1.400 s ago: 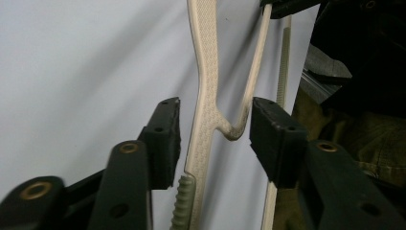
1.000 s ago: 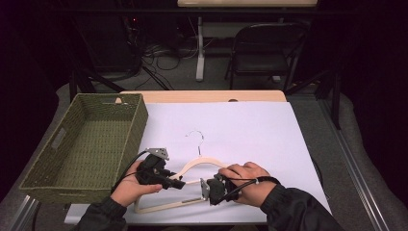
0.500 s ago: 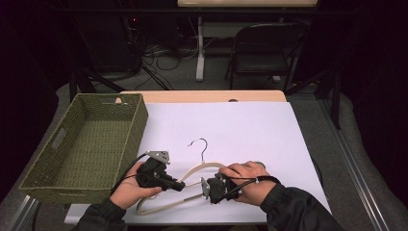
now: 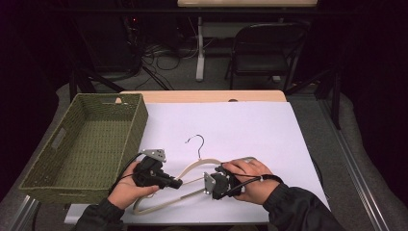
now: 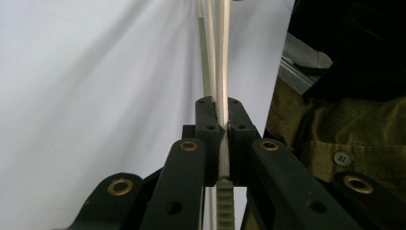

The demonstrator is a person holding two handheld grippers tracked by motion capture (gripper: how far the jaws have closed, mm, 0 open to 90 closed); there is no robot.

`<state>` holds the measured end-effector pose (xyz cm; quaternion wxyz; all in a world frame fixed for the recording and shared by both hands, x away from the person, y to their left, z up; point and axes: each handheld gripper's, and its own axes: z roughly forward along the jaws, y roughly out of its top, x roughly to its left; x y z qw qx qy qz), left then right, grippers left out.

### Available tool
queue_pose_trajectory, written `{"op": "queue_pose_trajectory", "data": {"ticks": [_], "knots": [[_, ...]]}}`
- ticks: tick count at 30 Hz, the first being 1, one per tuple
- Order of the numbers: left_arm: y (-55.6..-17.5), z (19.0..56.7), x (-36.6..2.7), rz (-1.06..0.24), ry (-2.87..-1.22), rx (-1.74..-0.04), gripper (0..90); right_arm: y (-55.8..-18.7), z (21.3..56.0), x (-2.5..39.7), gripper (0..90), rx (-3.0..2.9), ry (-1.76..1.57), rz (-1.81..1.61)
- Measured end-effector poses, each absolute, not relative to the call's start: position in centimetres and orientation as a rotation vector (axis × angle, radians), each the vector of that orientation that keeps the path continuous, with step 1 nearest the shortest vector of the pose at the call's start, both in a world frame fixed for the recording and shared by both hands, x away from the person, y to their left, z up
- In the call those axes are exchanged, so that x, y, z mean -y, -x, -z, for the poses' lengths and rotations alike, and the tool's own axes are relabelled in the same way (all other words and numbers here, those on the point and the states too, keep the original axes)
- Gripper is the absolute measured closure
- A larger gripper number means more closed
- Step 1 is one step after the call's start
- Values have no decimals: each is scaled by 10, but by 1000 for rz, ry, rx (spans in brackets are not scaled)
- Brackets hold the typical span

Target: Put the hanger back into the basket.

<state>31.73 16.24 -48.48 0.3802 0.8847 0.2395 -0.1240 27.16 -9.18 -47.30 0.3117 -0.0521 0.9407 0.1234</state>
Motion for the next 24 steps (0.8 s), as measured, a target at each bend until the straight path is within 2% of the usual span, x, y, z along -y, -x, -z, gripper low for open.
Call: {"op": "queue_pose_trajectory", "data": {"ticks": [14, 24], "knots": [[-311, 466, -188, 215, -2188, -698, 871, -268, 466, 98, 573, -2495, 94, -384], [-302, 450, -202, 131, -2136, -775, 870, -270, 466, 104, 555, -2504, 58, -372]]}}
